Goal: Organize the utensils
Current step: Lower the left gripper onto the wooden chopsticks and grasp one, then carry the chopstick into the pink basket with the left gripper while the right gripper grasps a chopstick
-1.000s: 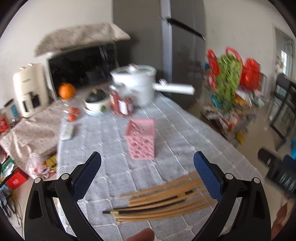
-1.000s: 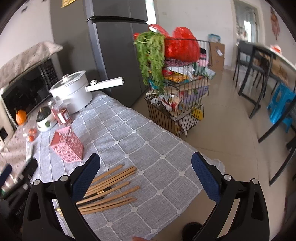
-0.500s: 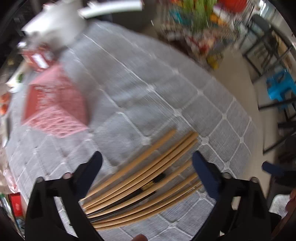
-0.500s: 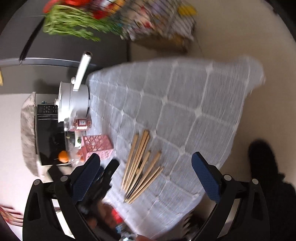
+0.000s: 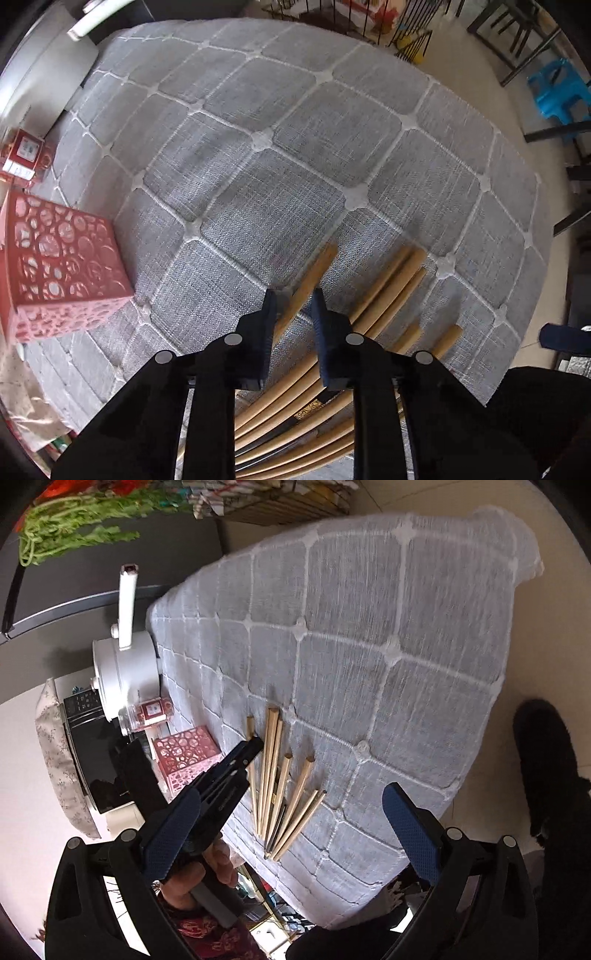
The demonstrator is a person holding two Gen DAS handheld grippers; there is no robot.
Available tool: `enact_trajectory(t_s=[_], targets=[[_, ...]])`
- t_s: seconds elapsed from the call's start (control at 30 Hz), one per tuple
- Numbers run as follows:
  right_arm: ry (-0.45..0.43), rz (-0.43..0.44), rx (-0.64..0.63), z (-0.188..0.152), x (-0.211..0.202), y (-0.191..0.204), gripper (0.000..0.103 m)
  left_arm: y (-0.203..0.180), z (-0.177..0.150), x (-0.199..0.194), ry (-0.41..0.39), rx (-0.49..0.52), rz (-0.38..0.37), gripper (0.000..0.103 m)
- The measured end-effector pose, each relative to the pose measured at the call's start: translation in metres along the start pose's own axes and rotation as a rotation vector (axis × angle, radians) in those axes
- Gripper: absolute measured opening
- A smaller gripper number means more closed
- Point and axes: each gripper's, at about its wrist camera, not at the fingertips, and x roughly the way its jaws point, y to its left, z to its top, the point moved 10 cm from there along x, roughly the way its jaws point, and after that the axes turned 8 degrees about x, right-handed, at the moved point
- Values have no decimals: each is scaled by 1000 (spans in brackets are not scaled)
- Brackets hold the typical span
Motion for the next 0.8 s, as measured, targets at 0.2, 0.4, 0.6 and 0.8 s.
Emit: enact_trajectory(t_s=[0.2,0.4,0.6,0.8], targets=[[-3,-54,-58,-5,24,8,71,24,-20,-56,-238,-60,37,15],[-17,-68,-67,-15,51,14,32,34,-45,-140,-495,-138,76,13],[-108,-119,-111,-39,52,10,25,43,-86,-202,-657,-183,88,10],[-149,-188,-27,-44,70,-15,23,50,-109,-220,-720,-182,83,6]])
